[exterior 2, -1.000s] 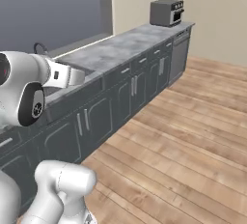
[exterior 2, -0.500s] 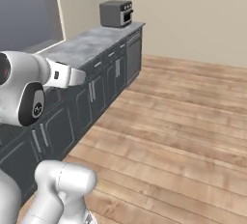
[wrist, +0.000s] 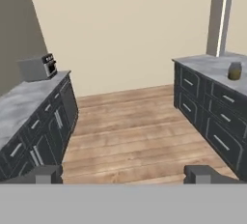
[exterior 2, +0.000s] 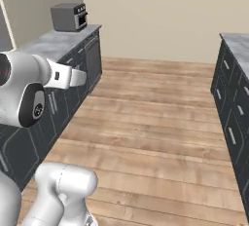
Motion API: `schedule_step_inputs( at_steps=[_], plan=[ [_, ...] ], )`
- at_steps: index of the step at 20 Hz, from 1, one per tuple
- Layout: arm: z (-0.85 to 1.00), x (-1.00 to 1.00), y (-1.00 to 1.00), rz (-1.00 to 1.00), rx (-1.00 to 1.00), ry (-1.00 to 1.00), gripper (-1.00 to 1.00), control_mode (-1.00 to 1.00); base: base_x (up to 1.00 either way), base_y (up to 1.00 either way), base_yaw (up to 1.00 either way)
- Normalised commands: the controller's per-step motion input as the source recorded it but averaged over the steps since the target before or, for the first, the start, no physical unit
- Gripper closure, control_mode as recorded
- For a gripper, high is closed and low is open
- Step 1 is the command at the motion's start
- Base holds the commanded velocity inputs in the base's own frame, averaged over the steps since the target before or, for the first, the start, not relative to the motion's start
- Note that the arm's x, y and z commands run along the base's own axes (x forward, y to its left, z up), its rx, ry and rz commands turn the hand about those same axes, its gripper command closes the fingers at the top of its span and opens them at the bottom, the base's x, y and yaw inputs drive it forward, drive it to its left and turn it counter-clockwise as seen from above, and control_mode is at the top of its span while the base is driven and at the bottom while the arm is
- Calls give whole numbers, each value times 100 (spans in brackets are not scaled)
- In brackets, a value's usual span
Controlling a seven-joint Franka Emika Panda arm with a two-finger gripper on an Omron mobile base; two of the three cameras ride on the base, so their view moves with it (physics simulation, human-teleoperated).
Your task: Pick the jar and candle from the dining table and place them in the open cabinet. Close the cabinet after placing the objects.
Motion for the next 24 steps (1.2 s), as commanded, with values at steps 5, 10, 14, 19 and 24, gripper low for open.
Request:
schedule_step_inputs(
  at_steps=[5, 10, 14, 19, 24],
  plan=[
    [0, 0, 0, 0, 0, 0, -100, 100, 51, 30, -35],
    [0, 0, 0, 0, 0, 0, -100, 100, 45, 49, -37],
    [0, 0, 0, 0, 0, 0, -100, 100, 35, 51, -37],
    [0, 0, 0, 0, 0, 0, -100, 100, 35, 41, -35],
    [0, 0, 0, 0, 0, 0, -100, 100, 55, 39, -34]
  ],
)
